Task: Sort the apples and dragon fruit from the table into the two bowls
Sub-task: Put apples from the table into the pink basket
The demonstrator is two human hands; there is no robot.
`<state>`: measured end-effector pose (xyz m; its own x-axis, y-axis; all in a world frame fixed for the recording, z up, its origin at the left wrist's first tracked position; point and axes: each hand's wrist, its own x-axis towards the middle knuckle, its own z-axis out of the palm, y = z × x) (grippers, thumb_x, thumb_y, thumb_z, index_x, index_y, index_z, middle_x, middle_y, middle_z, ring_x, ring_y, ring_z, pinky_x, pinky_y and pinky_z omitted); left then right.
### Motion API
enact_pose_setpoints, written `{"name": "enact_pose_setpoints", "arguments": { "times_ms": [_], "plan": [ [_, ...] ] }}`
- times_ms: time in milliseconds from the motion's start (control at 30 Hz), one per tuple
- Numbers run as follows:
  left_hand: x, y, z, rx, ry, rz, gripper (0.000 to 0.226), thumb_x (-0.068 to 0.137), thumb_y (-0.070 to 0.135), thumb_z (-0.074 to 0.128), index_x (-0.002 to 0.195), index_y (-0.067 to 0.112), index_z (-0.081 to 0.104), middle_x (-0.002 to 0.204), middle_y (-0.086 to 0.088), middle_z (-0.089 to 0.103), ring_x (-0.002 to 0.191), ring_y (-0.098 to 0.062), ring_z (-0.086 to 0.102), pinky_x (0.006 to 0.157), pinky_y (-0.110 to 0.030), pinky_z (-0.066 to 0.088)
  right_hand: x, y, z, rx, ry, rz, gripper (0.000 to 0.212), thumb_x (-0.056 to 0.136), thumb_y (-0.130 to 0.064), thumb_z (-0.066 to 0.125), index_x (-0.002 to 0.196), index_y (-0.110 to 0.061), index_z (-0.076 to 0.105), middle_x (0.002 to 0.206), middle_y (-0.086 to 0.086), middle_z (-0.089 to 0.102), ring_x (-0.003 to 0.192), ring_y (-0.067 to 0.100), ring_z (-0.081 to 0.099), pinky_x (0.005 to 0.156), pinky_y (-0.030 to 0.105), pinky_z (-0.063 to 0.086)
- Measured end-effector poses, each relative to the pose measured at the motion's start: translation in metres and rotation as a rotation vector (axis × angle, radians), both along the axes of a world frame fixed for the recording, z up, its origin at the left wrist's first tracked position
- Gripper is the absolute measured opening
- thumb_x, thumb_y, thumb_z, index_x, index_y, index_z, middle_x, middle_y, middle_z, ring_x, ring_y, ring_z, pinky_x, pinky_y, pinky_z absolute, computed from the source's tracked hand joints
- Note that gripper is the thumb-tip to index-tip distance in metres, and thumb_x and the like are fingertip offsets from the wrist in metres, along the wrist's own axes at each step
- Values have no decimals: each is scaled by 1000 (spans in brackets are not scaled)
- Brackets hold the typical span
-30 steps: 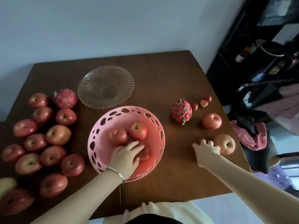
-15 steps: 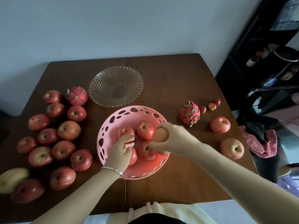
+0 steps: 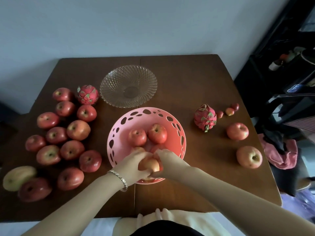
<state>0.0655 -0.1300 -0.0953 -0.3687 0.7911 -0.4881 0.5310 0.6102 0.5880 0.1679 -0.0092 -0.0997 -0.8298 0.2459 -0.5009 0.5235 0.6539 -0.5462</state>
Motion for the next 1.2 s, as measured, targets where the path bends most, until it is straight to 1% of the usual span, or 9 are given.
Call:
{"name": "enact_pose_setpoints", "arguments": {
  "times_ms": [167, 367, 500, 633, 700, 833, 933, 1033, 1200],
  "plan": [
    [-2, 12, 3, -213, 124, -288, 71, 71, 34, 64, 136, 37, 37, 138, 6, 38, 128, -24, 36, 107, -40, 37, 21, 12, 9, -58, 36, -17, 36, 87, -23, 59, 122, -15, 57, 122, 3, 61, 111, 19, 57, 89, 23, 43],
    [-10, 21, 8, -257, 40, -200, 51, 80, 34, 65, 125, 34, 41, 131, 0, 44, 113, -21, 50, 92, -32, 47, 33, 26, 13, -67, 74, -109, 33, 90, -24, 55, 122, -17, 59, 120, 2, 62, 106, 16, 58, 92, 25, 47],
    [-11, 28, 13, -323, 3, -163, 44, 85, 27, 62, 125, 32, 45, 134, -1, 33, 113, -25, 50, 92, -34, 50, 38, 26, 7, -55, 94, -88, 31, 89, -22, 55, 120, -16, 60, 121, 2, 61, 106, 16, 58, 92, 24, 44],
    [-8, 35, 19, -371, -19, -172, 41, 93, 15, 51, 131, 26, 44, 132, -4, 30, 86, -26, 59, 68, -26, 58, 37, 23, 4, -23, 101, -38, 31, 90, -23, 54, 120, -17, 60, 123, 1, 60, 108, 16, 57, 93, 25, 44],
    [-5, 40, 21, -386, 25, -223, 43, 94, 14, 47, 135, 26, 41, 137, -5, 30, 87, -28, 60, 73, -28, 57, 40, 26, 4, -19, 136, -38, 29, 90, -21, 54, 118, -16, 61, 121, 2, 61, 108, 16, 56, 93, 23, 42],
    [11, 54, 18, -418, 194, -332, 47, 96, 18, 43, 142, 24, 32, 149, -10, 26, 129, -31, 42, 105, -34, 37, 58, 59, -2, 275, 340, -288, 27, 86, -13, 57, 110, -13, 67, 120, 5, 60, 116, 24, 49, 100, 31, 36],
    [17, 56, 8, -449, 267, -334, 46, 96, 25, 43, 141, 23, 35, 149, -10, 25, 131, -32, 40, 108, -40, 36, 79, 103, -13, 512, -9, -525, 46, 85, -14, 54, 131, -19, 49, 143, 12, 33, 134, 34, 25, 111, 45, 23],
    [17, 55, -1, -459, 274, -299, 45, 92, 34, 46, 136, 25, 41, 146, -6, 30, 127, -30, 44, 105, -41, 38, 104, 139, -23, 478, -471, -705, 62, 83, -13, 55, 139, -26, 31, 147, 15, 17, 133, 44, 18, 108, 58, 25],
    [15, 51, -1, -417, 335, -245, 50, 82, 52, 50, 124, 24, 47, 131, -2, 44, 111, -24, 53, 92, -37, 46, 128, 151, -49, 516, -581, -690, 61, 82, -9, 56, 136, -25, 33, 142, 13, 20, 129, 43, 22, 97, 53, 42]
  ]
}}
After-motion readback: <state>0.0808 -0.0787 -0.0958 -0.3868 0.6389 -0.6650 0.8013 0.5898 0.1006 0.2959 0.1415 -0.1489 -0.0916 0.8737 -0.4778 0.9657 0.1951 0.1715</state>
